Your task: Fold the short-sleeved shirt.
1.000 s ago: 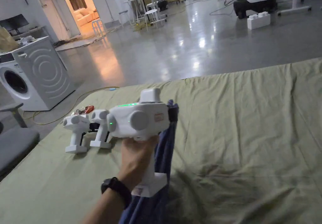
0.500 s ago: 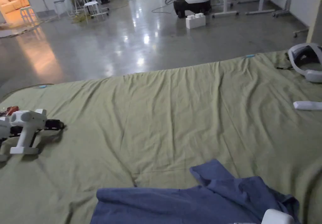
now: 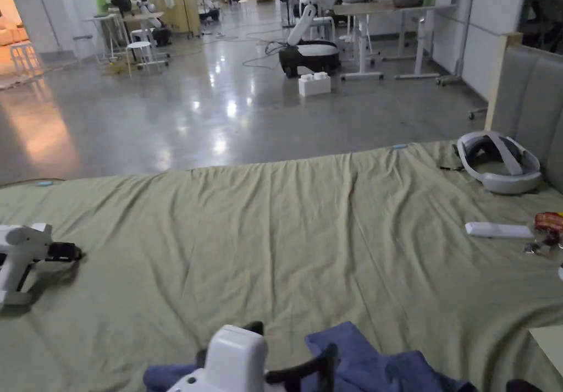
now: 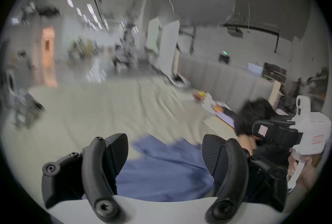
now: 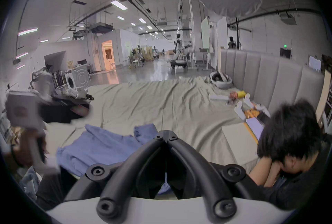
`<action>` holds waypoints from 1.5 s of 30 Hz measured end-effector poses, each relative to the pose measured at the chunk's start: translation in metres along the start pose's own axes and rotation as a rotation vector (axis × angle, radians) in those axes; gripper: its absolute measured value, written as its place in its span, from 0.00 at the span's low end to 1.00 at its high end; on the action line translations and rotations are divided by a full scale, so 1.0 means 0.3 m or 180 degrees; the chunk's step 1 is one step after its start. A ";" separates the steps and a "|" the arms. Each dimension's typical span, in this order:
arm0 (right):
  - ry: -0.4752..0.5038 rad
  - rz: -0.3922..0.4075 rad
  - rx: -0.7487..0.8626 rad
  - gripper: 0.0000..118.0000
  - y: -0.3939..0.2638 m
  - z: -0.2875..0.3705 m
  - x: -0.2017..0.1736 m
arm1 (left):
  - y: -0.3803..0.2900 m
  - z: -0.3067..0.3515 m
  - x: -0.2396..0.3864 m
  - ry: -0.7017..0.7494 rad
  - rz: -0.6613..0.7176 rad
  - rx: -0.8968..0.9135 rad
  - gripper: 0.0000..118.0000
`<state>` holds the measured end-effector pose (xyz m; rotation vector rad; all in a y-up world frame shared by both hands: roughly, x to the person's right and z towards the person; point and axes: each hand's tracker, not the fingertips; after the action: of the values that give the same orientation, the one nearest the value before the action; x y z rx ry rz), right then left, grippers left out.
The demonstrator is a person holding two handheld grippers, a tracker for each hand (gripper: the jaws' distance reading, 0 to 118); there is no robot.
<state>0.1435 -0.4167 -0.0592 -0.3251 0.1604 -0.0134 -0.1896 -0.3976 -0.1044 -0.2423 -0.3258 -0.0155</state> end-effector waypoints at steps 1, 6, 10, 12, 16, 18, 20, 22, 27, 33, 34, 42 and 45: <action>0.0023 0.0046 0.0024 0.02 0.017 0.002 -0.008 | 0.034 0.079 -0.031 0.0223 -0.0122 0.0174 0.81; 0.0042 0.0145 0.0219 0.02 0.085 0.028 -0.047 | 0.122 0.436 -0.140 0.1223 -0.0386 0.0751 0.69; 0.0063 0.0161 0.0343 0.02 0.120 0.052 -0.068 | 0.123 0.588 -0.162 0.1852 -0.0507 0.0880 0.03; 0.0096 0.0151 0.0384 0.02 0.134 0.063 -0.077 | 0.119 0.621 -0.175 0.1825 -0.0494 0.0779 0.01; 0.0118 0.0182 0.0402 0.02 0.138 0.064 -0.093 | 0.090 0.646 -0.193 0.1874 -0.0304 0.0663 0.01; 0.0095 0.0219 0.0334 0.02 0.137 0.056 -0.100 | 0.076 0.645 -0.197 0.1807 -0.0267 0.0629 0.01; 0.0070 0.0241 0.0350 0.02 0.128 0.057 -0.109 | 0.076 0.639 -0.204 0.1762 -0.0192 0.0583 0.01; 0.0075 0.0243 0.0354 0.02 0.129 0.057 -0.114 | 0.073 0.632 -0.204 0.1706 -0.0160 0.0581 0.01; 0.0008 0.0293 0.0381 0.02 0.148 0.046 -0.128 | 0.081 0.596 -0.211 0.1639 -0.0154 0.0513 0.01; 0.0143 0.0173 0.0244 0.02 0.127 0.019 -0.107 | 0.026 0.422 -0.336 0.1196 0.0399 0.0027 0.17; 0.0111 0.0178 0.0218 0.02 0.117 0.013 -0.106 | 0.002 0.367 -0.372 0.1088 0.0509 -0.0090 0.36; 0.0029 0.0088 -0.0222 0.02 0.030 -0.057 -0.049 | -0.322 -0.242 -0.648 0.0781 0.1084 -0.1468 0.68; -0.0046 0.0093 -0.0401 0.02 0.000 -0.082 -0.021 | -0.466 -0.416 -0.720 0.0865 0.1190 -0.1734 0.67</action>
<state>0.1332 -0.4242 -0.0811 -0.4483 0.1518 0.0280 -0.3625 -0.5682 -0.2555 -0.8305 0.0058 0.2328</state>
